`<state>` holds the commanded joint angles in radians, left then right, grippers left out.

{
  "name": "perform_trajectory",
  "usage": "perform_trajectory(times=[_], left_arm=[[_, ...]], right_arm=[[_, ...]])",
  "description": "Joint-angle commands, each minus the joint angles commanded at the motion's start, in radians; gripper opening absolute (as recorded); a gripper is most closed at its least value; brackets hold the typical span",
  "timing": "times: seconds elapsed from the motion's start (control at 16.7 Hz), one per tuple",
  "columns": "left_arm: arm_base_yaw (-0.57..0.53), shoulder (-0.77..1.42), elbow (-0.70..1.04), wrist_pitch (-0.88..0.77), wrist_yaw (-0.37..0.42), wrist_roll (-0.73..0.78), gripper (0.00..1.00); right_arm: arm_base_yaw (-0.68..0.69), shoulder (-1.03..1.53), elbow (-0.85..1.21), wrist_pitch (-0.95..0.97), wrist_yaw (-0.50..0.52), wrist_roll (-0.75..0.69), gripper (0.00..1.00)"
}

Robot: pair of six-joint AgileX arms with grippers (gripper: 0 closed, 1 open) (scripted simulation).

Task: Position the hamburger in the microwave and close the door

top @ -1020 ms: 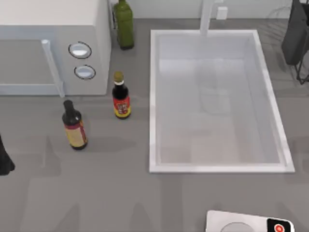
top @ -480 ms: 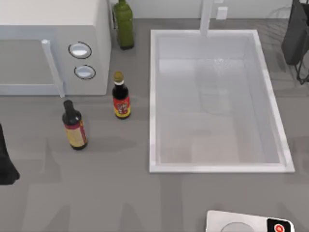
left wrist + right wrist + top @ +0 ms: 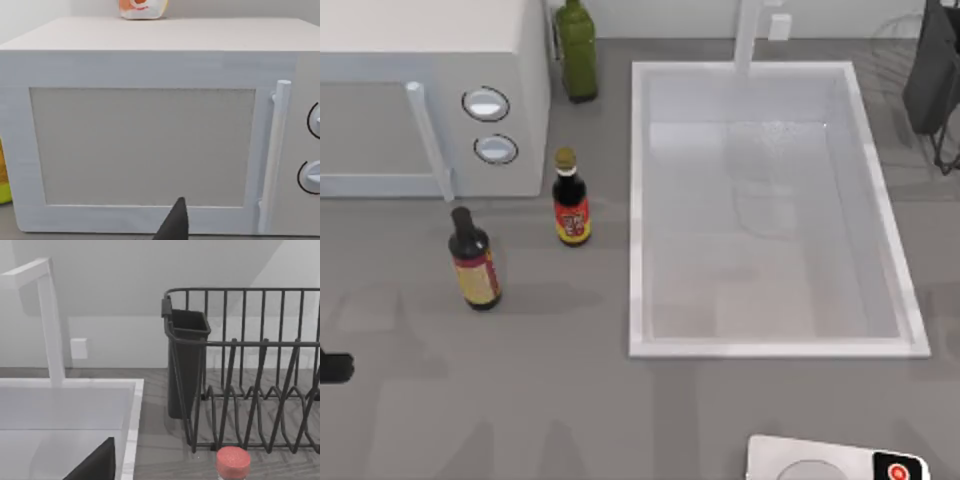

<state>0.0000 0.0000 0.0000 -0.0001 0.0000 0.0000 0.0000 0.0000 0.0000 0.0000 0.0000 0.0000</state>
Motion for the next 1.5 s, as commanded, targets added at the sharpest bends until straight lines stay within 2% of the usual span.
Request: perform_trajectory(times=[0.3, 0.36, 0.9, 1.5], left_arm=[[0.000, 0.000, 0.000, 0.000, 0.000, 0.000, 0.02], [0.000, 0.000, 0.000, 0.000, 0.000, 0.000, 0.00], [0.002, 0.003, 0.000, 0.003, 0.002, 0.000, 0.00], [0.115, 0.215, -0.015, 0.229, 0.116, 0.003, 0.00]], right_arm=[[0.000, 0.000, 0.000, 0.000, 0.000, 0.000, 1.00], [0.000, 0.000, 0.000, 0.000, 0.000, 0.000, 1.00], [0.000, 0.000, 0.000, 0.000, 0.000, 0.000, 1.00], [0.000, 0.000, 0.000, 0.000, 0.000, 0.000, 1.00]])
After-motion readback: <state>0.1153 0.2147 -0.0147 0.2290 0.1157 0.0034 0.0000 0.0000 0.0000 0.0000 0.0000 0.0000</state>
